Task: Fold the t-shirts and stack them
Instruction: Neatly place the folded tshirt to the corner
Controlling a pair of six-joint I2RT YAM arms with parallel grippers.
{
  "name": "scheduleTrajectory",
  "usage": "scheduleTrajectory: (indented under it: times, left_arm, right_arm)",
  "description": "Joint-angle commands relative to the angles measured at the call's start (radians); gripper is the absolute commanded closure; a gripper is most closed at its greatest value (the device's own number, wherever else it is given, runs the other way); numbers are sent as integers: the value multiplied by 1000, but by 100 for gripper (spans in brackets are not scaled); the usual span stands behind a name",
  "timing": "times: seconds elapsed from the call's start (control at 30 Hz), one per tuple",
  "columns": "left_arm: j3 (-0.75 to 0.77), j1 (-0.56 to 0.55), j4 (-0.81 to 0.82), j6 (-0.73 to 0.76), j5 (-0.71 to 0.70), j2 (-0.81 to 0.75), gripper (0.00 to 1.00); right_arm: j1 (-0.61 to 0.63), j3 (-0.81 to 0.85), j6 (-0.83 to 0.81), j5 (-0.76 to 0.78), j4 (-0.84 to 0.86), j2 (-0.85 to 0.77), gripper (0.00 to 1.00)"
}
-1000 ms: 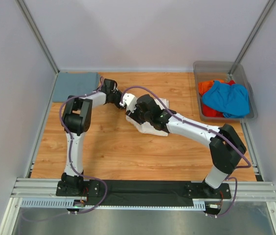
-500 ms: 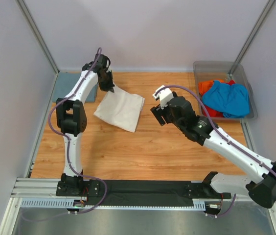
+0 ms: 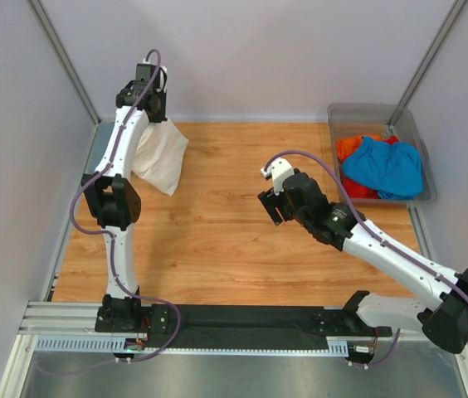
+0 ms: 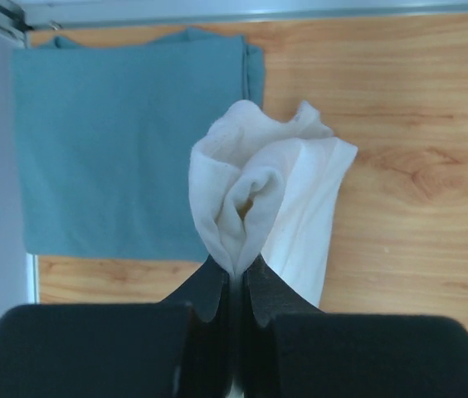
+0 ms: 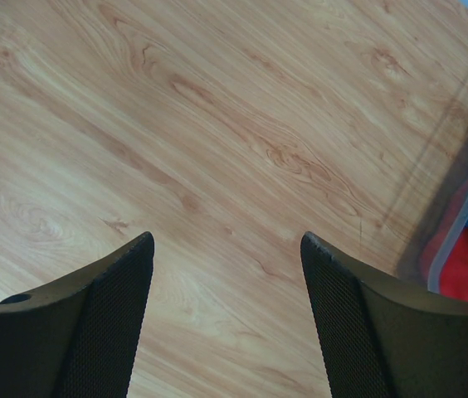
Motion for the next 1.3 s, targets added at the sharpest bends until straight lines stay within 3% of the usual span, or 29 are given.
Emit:
scheduleTrajectory:
  times: [0.0,0.6,1.27]
  left_arm:
    - [67,0,75,86,-74,-35,100]
    - [93,48,156,195,2,-133,100]
    - [170,114,188,163,99,-6,100]
  right_arm:
    - [-3,7,13,-1,25,23,27]
    - [-15,48,16,-42,68,122,28]
    - [-15,41,27,-56,47,140,29]
